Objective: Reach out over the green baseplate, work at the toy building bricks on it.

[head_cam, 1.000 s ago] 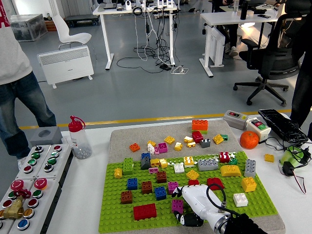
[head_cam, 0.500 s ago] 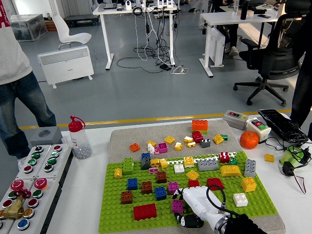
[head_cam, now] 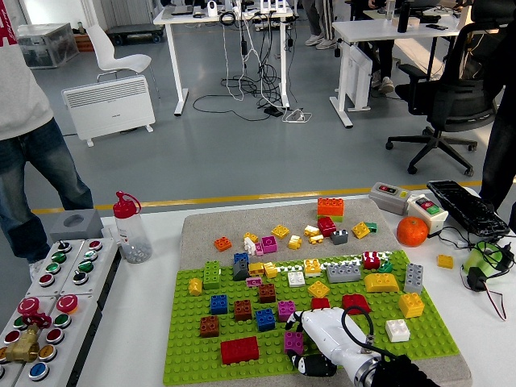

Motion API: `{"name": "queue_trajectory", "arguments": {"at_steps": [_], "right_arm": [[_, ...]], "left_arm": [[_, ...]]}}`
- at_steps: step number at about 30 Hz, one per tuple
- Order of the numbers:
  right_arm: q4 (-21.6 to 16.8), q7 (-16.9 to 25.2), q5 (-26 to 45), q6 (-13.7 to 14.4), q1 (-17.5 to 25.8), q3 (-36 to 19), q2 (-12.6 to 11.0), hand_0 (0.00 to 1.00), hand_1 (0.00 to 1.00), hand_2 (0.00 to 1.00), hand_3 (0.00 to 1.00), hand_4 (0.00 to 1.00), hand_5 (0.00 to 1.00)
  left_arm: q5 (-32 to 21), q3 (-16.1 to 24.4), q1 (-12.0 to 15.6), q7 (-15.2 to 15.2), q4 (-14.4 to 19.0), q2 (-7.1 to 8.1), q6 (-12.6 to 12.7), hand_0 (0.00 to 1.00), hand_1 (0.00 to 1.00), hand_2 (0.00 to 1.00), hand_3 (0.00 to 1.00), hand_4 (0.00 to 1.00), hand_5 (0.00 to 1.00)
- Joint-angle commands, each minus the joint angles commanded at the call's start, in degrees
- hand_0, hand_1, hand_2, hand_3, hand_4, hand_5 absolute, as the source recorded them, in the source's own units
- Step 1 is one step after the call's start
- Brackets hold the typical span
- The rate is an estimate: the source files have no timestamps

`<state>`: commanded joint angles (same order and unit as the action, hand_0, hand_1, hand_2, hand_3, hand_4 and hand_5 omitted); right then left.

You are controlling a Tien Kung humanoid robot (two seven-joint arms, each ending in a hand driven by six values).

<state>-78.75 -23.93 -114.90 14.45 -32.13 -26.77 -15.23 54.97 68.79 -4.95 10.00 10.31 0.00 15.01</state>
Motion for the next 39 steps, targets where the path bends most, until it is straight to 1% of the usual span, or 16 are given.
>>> {"name": "queue_trajectory", "arguments": {"at_steps": [1,6,7,16,24,25,30,31,33,36,39], "right_arm": [[0.0,0.0,0.0,0.1,0.0,0.0,0.0,0.536,0.561,0.568,0.630,0.523,0.225],[0.0,-0.1,0.6,0.2,0.1,0.1,0.1,0.536,0.561,0.568,0.630,0.523,0.225],[0.0,-0.1,0.6,0.2,0.1,0.1,0.1,0.534,0.558,0.566,0.618,0.469,0.196],[0.1,0.3,1.0,0.6,0.2,0.1,0.1,0.528,0.556,0.565,0.620,0.477,0.193],[-1.2,1.1,0.7,1.5,0.3,-0.8,-0.3,0.522,0.555,0.564,0.618,0.482,0.196],[-1.5,1.2,0.6,1.7,0.4,-1.1,-0.5,0.520,0.554,0.563,0.609,0.473,0.182],[-3.5,1.4,0.1,2.3,0.7,-2.6,-1.5,0.520,0.554,0.563,0.609,0.473,0.182],[-3.9,1.4,-0.1,2.4,0.8,-3.0,-1.7,0.517,0.554,0.564,0.603,0.450,0.162],[-4.8,1.5,-0.3,2.5,1.1,-3.8,-2.4,0.517,0.554,0.564,0.603,0.450,0.162],[-6.2,1.6,-0.4,2.7,1.7,-4.9,-3.7,0.517,0.554,0.564,0.603,0.450,0.162],[-7.5,1.8,-0.3,2.6,2.4,-5.8,-5.6,0.517,0.554,0.567,0.603,0.445,0.155]], "left_arm": [[0.0,0.0,0.0,0.0,0.0,0.00,0.0,0.668,0.614,0.560,0.461,0.239,0.998],[0.2,0.1,0.1,0.1,0.0,0.00,0.0,0.668,0.614,0.560,0.461,0.239,0.998],[0.3,0.1,0.1,0.1,0.0,0.00,0.0,0.668,0.613,0.559,0.460,0.239,0.998],[0.2,0.0,0.3,0.1,0.0,0.00,-0.1,0.668,0.612,0.560,0.460,0.240,0.998],[-0.1,0.0,0.2,0.0,0.0,0.00,-0.1,0.668,0.612,0.560,0.460,0.240,0.998],[-0.1,0.0,0.2,0.0,0.0,0.00,-0.1,0.668,0.611,0.559,0.459,0.241,0.998],[-0.2,0.0,0.1,-0.1,0.0,0.00,-0.1,0.668,0.611,0.559,0.459,0.241,0.998],[-0.2,0.1,0.1,0.0,0.0,0.00,-0.1,0.669,0.611,0.559,0.458,0.242,0.998],[-0.2,0.1,0.0,-0.1,0.0,0.00,-0.1,0.669,0.611,0.559,0.458,0.242,0.998],[-0.3,0.1,0.0,-0.1,0.0,0.00,-0.1,0.669,0.611,0.559,0.458,0.242,0.998],[-0.4,0.2,-0.1,-0.1,0.0,0.00,-0.1,0.668,0.613,0.559,0.458,0.243,0.998]]}}
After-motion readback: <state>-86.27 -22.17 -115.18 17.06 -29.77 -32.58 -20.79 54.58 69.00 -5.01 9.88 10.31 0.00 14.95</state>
